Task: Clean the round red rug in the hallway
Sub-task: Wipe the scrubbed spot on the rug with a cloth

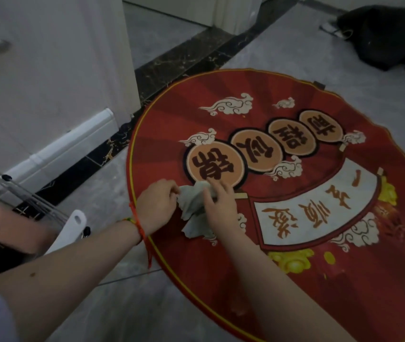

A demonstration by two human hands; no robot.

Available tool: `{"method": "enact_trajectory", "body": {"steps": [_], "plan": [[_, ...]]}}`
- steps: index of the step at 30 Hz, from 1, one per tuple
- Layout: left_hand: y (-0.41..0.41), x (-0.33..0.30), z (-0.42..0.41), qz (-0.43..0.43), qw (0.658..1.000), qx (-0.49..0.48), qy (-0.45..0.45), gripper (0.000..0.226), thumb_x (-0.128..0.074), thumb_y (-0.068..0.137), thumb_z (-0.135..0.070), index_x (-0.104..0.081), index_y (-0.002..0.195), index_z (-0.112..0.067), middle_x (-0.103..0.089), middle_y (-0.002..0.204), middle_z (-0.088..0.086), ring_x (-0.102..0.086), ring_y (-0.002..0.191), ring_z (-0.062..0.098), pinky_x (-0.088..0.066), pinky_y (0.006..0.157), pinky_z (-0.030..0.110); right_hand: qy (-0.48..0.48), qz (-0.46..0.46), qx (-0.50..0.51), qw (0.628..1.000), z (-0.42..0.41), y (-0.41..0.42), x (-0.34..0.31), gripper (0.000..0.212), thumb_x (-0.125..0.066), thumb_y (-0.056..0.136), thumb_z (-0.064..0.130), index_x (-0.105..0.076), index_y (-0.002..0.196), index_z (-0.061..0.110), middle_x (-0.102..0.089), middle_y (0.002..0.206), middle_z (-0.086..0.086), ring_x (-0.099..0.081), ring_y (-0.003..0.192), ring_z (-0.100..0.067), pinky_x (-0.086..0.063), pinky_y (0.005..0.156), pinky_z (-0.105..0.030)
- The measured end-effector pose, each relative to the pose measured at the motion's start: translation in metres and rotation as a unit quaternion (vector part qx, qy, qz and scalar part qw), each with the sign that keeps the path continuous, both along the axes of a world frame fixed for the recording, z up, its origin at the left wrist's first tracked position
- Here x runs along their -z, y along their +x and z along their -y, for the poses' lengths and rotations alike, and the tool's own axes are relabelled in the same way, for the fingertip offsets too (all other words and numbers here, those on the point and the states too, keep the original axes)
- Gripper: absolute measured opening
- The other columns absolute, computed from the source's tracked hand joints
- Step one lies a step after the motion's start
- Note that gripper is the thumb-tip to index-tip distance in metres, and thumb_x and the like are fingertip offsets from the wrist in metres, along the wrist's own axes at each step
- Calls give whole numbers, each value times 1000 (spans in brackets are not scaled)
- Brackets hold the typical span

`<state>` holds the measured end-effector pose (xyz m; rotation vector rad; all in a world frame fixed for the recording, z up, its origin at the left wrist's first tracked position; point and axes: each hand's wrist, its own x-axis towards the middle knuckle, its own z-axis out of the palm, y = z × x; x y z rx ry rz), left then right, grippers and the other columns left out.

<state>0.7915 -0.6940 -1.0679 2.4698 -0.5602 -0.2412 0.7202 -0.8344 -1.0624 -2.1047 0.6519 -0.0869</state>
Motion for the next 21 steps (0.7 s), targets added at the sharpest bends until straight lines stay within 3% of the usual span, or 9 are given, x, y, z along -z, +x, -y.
{"method": "enact_trajectory", "body": {"steps": [4,7,10,14,17,21], "plan": [[11,26,1,52,996,28,73,42,-42,91,-2,-53,130,-14,-47,137,9,-43,122,28,-39,95,38,-144,-39,-81,985,-11,9,26,41,-48,96,27,-50,135,14,-35,147,-11,-30,135,-27,-30,110,-39],[16,42,0,55,993,42,93,48,-40,95,-4,-42,142,-14,-29,153,11,-25,140,28,-27,111,38,-165,-79,-102,978,-17,8,39,42,-51,93,29,-51,134,17,-34,147,-10,-27,135,-28,-29,110,-41],[20,53,-2,62,992,61,93,49,-38,97,-2,-37,145,-13,-23,155,12,-18,144,29,-18,115,36,-194,-79,-94,973,-21,9,48,38,-55,91,31,-57,126,18,-37,144,-9,-26,132,-29,-28,109,-39],[19,63,-4,71,993,61,68,52,-39,94,4,-39,144,-10,-29,153,16,-22,143,32,-18,116,38,-265,-71,-78,959,-28,13,55,27,-55,92,22,-61,116,11,-51,129,-11,-35,127,-33,-35,105,-39],[16,71,-5,89,993,56,52,53,-41,91,7,-41,142,-8,-34,150,18,-26,141,35,-19,117,42,-274,-48,-52,959,-36,12,64,23,-67,81,7,-67,104,6,-61,115,-16,-51,116,-39,-50,88,-46],[14,78,-6,93,994,45,35,52,-24,92,-12,-48,138,-7,-41,145,19,-33,137,37,-21,113,44,-283,-38,-44,957,-39,12,72,29,-58,80,10,-67,107,3,-61,118,-20,-54,116,-41,-49,92,-50]]}}
